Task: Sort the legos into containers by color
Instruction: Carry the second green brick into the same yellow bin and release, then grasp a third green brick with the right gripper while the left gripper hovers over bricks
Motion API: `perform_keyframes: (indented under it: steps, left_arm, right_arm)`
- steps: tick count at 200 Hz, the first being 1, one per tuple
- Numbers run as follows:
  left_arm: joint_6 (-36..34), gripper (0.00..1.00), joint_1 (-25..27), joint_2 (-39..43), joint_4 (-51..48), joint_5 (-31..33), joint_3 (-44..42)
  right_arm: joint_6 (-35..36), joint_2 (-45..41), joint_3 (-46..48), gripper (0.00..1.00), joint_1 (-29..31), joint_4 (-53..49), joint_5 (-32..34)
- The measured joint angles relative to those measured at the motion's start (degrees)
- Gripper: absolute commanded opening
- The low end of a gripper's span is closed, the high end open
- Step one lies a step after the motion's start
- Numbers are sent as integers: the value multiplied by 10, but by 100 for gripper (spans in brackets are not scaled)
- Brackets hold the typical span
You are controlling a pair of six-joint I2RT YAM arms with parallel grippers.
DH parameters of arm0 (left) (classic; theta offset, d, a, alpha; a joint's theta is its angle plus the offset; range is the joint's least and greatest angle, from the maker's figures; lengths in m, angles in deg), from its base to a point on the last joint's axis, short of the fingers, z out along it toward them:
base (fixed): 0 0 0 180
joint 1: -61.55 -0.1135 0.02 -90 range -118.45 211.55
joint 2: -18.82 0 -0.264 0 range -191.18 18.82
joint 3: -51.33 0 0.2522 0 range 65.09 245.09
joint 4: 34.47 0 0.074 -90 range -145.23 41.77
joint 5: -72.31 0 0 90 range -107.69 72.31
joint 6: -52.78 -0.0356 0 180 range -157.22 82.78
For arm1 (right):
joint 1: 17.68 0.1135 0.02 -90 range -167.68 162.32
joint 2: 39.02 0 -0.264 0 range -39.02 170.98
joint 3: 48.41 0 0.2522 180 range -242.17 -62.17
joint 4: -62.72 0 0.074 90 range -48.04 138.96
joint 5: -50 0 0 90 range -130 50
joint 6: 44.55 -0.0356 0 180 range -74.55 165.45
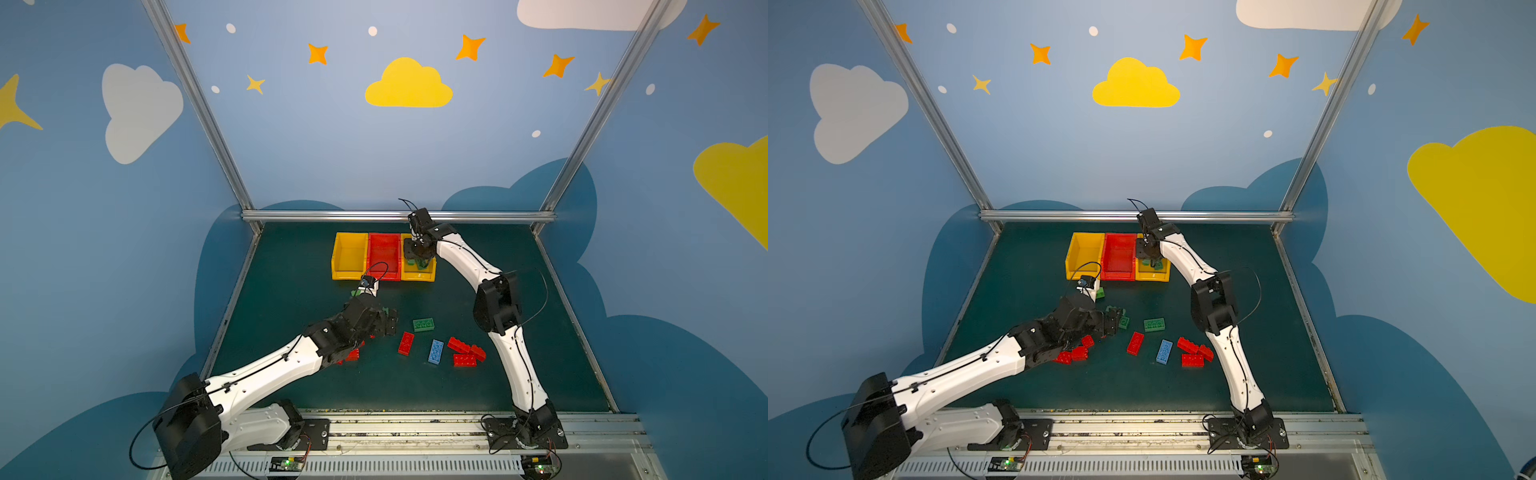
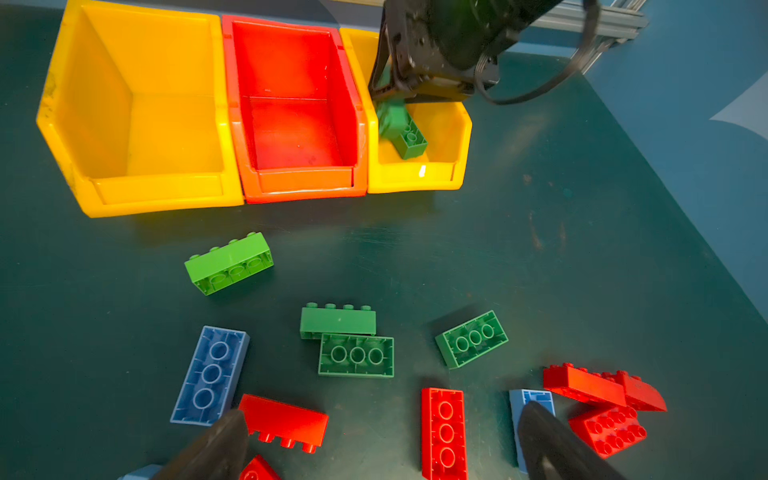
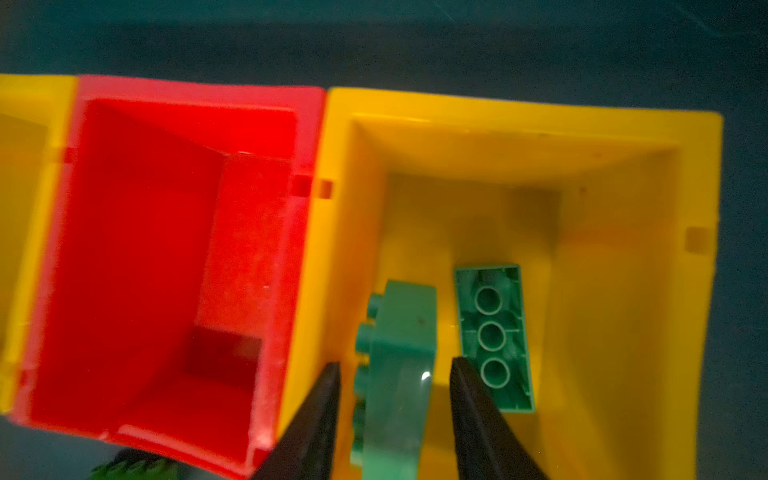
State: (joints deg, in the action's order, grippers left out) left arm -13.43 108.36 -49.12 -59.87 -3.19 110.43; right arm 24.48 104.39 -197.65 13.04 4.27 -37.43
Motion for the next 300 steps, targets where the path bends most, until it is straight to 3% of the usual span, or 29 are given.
perform_keyframes:
  steps: [23, 65, 107, 154, 199, 300]
  left_arm:
    - [0, 100, -2, 0, -8, 2, 1]
    - [4, 100, -2, 14, -22, -1, 1]
    - [15, 100, -2, 88, -26, -24, -17]
    - [50, 100, -1, 198, -33, -44, -105]
    - [83, 100, 13, 267, -46, -51, -161]
    - [116, 100, 42, 328, -86, -31, -181]
  right_arm:
    - [9, -2, -1, 74, -3, -8, -1]
    - [22, -91, 94, 76, -4, -6, -1]
    - [18, -268, 268, 80, 5, 3, 8]
    - [-4, -419, 504, 84, 52, 10, 14]
    - [-40, -433, 633, 84, 116, 17, 8]
    - [-87, -392, 637, 84, 142, 60, 9]
